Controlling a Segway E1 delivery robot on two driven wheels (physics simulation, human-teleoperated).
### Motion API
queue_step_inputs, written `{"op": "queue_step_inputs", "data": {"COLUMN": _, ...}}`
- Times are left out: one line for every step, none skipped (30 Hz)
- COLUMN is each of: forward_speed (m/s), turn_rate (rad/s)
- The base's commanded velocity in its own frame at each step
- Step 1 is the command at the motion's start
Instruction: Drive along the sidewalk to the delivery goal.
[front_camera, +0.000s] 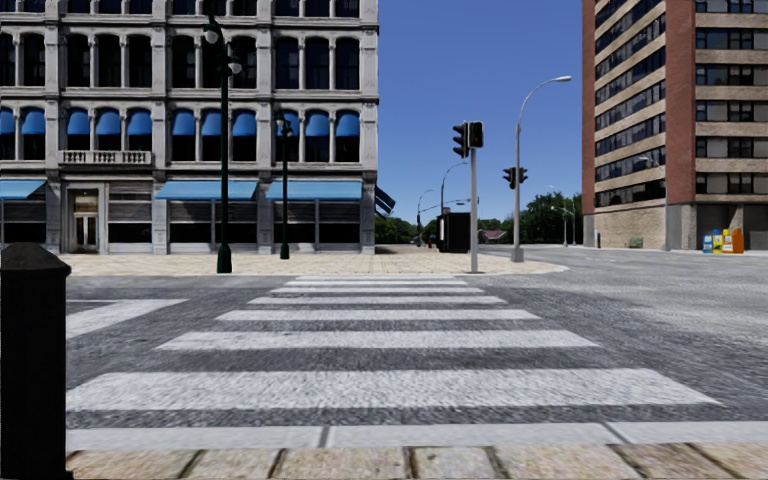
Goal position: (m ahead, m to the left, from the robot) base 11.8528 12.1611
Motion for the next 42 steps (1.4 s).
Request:
{"op": "queue_step_inputs", "data": {"forward_speed": 2.00, "turn_rate": 0.00}}
{"op": "queue_step_inputs", "data": {"forward_speed": 2.00, "turn_rate": 0.00}}
{"op": "queue_step_inputs", "data": {"forward_speed": 2.00, "turn_rate": 0.00}}
{"op": "queue_step_inputs", "data": {"forward_speed": 2.00, "turn_rate": 0.00}}
{"op": "queue_step_inputs", "data": {"forward_speed": 2.00, "turn_rate": 0.00}}
{"op": "queue_step_inputs", "data": {"forward_speed": 2.00, "turn_rate": 0.00}}
{"op": "queue_step_inputs", "data": {"forward_speed": 2.00, "turn_rate": 0.00}}
{"op": "queue_step_inputs", "data": {"forward_speed": 2.00, "turn_rate": 0.00}}
{"op": "queue_step_inputs", "data": {"forward_speed": 2.00, "turn_rate": 0.00}}
{"op": "queue_step_inputs", "data": {"forward_speed": 2.00, "turn_rate": 0.00}}
{"op": "queue_step_inputs", "data": {"forward_speed": 2.00, "turn_rate": 0.00}}
{"op": "queue_step_inputs", "data": {"forward_speed": 2.00, "turn_rate": 0.00}}
{"op": "queue_step_inputs", "data": {"forward_speed": 2.00, "turn_rate": 0.00}}
{"op": "queue_step_inputs", "data": {"forward_speed": 2.00, "turn_rate": 0.00}}
{"op": "queue_step_inputs", "data": {"forward_speed": 2.00, "turn_rate": 0.00}}
{"op": "queue_step_inputs", "data": {"forward_speed": 2.00, "turn_rate": 0.00}}
{"op": "queue_step_inputs", "data": {"forward_speed": 2.00, "turn_rate": 0.00}}
{"op": "queue_step_inputs", "data": {"forward_speed": 2.00, "turn_rate": 0.00}}
{"op": "queue_step_inputs", "data": {"forward_speed": 2.00, "turn_rate": 0.00}}
{"op": "queue_step_inputs", "data": {"forward_speed": 2.00, "turn_rate": 0.00}}
{"op": "queue_step_inputs", "data": {"forward_speed": 2.00, "turn_rate": 0.00}}
{"op": "queue_step_inputs", "data": {"forward_speed": 2.00, "turn_rate": 0.00}}
{"op": "queue_step_inputs", "data": {"forward_speed": 2.00, "turn_rate": 0.00}}
{"op": "queue_step_inputs", "data": {"forward_speed": 2.00, "turn_rate": 0.00}}
{"op": "queue_step_inputs", "data": {"forward_speed": 2.00, "turn_rate": 0.00}}
{"op": "queue_step_inputs", "data": {"forward_speed": 2.00, "turn_rate": 0.00}}
{"op": "queue_step_inputs", "data": {"forward_speed": 2.00, "turn_rate": 0.00}}
{"op": "queue_step_inputs", "data": {"forward_speed": 2.00, "turn_rate": 0.00}}
{"op": "queue_step_inputs", "data": {"forward_speed": 2.00, "turn_rate": 0.00}}
{"op": "queue_step_inputs", "data": {"forward_speed": 2.00, "turn_rate": 0.00}}
{"op": "queue_step_inputs", "data": {"forward_speed": 2.00, "turn_rate": 0.00}}
{"op": "queue_step_inputs", "data": {"forward_speed": 2.00, "turn_rate": 0.00}}
{"op": "queue_step_inputs", "data": {"forward_speed": 2.00, "turn_rate": 0.00}}
{"op": "queue_step_inputs", "data": {"forward_speed": 2.00, "turn_rate": 0.00}}
{"op": "queue_step_inputs", "data": {"forward_speed": 2.00, "turn_rate": 0.00}}
{"op": "queue_step_inputs", "data": {"forward_speed": 2.00, "turn_rate": 0.00}}
{"op": "queue_step_inputs", "data": {"forward_speed": 2.00, "turn_rate": 0.00}}
{"op": "queue_step_inputs", "data": {"forward_speed": 2.00, "turn_rate": 0.00}}
{"op": "queue_step_inputs", "data": {"forward_speed": 2.00, "turn_rate": 0.00}}
{"op": "queue_step_inputs", "data": {"forward_speed": 2.00, "turn_rate": 0.00}}
{"op": "queue_step_inputs", "data": {"forward_speed": 2.00, "turn_rate": 0.00}}
{"op": "queue_step_inputs", "data": {"forward_speed": 2.00, "turn_rate": 0.00}}
